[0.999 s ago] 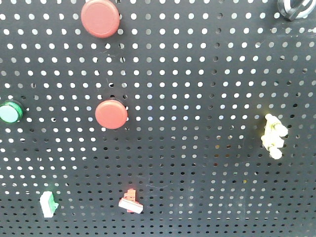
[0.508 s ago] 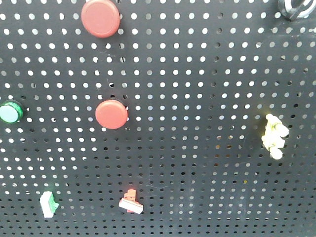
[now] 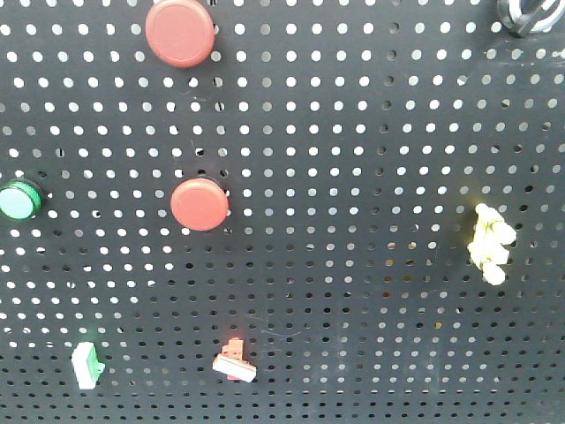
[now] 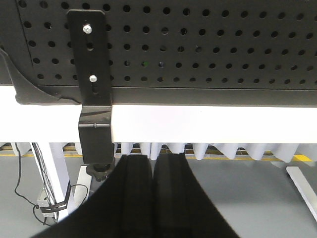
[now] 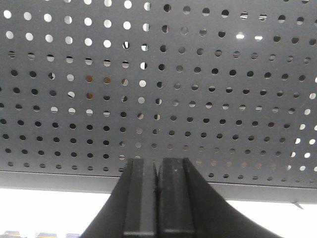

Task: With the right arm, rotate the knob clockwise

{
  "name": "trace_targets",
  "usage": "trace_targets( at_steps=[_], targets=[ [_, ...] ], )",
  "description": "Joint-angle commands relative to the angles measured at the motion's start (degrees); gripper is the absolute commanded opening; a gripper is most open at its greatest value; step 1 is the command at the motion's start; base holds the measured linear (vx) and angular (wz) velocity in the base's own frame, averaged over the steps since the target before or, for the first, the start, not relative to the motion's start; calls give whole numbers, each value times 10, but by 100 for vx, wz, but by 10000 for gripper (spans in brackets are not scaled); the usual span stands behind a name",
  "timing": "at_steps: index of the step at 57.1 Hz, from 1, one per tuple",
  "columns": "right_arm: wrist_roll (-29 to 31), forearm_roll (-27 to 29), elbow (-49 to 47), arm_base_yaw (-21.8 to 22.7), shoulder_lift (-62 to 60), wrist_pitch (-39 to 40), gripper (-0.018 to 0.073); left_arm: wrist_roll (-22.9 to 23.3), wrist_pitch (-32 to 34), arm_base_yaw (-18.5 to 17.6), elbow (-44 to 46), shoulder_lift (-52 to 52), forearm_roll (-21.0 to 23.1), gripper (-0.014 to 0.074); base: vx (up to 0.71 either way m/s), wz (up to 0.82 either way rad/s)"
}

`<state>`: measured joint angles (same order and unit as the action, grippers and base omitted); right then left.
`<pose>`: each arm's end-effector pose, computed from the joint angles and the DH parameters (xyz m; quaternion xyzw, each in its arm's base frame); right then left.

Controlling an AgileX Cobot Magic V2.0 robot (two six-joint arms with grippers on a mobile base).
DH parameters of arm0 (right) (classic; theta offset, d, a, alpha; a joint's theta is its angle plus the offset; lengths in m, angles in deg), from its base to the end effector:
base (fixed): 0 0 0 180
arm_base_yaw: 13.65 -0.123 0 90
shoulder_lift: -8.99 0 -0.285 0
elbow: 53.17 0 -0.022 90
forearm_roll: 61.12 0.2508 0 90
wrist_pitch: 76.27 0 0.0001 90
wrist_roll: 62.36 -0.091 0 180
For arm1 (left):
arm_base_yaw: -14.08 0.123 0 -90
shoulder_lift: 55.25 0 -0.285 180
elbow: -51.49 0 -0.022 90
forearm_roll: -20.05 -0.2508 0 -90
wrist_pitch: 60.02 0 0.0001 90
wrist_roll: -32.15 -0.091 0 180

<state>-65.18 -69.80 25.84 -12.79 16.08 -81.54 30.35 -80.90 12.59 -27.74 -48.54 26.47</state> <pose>0.0568 -0.0021 0.1950 -0.0261 0.7147 -0.0457 0.6975 0.0525 -0.0050 0.1698 -0.0071 0.8022 -0.0456 0.5953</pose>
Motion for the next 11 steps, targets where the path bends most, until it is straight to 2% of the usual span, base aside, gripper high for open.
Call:
trace_targets(
  at_steps=[1, 11],
  targets=[
    [5, -5, 3, 4, -7, 46, 33, 3, 45, 1, -6, -6, 4, -6, 0, 0],
    [5, -5, 3, 4, -7, 46, 33, 3, 45, 1, -6, -6, 4, -6, 0, 0]
  ],
)
